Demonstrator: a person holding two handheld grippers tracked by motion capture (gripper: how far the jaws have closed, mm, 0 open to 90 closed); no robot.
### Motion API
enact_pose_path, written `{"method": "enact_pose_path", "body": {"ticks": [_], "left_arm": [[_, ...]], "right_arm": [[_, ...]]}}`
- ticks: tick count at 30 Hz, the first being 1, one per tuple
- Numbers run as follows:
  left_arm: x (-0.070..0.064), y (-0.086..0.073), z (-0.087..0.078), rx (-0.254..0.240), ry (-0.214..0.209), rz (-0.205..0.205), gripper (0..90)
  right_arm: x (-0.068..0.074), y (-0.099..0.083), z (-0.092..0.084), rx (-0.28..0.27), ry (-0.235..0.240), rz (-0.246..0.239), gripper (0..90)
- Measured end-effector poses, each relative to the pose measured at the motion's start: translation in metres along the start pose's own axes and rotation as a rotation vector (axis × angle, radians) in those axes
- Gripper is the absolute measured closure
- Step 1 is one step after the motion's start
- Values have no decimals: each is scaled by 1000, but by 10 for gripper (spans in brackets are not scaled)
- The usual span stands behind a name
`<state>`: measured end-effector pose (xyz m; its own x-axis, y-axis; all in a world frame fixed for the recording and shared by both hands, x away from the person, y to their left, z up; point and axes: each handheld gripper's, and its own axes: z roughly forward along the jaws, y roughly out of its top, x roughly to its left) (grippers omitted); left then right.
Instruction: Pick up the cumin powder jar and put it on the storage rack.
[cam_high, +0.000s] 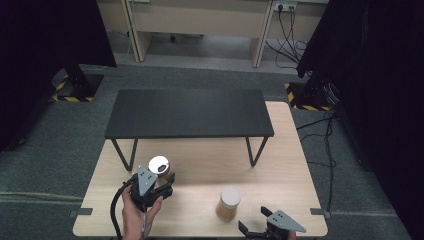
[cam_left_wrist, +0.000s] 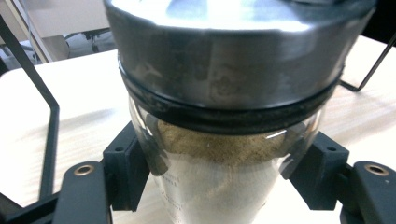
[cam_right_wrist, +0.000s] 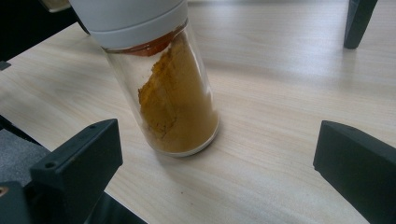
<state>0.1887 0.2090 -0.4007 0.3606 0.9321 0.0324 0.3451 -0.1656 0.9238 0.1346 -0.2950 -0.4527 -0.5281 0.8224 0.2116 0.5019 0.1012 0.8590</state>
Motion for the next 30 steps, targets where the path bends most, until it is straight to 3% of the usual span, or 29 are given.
{"method": "enact_pose_path", "body": {"ticks": [10,17,20,30], "left_arm": [[13,24,-14,-39,7,-14,302],[20,40,-22,-52,4,3,301],[24,46,-25,-61,-6,-7,301],[31,69,-31,-77,8,14,301]], "right_arm": [[0,0,-1,-2,0,0,15],[0,0,-1,-3,0,-1,15],[0,0,0,-2,2,-3,15],[1,0,-1,-3,2,-2,15]]}}
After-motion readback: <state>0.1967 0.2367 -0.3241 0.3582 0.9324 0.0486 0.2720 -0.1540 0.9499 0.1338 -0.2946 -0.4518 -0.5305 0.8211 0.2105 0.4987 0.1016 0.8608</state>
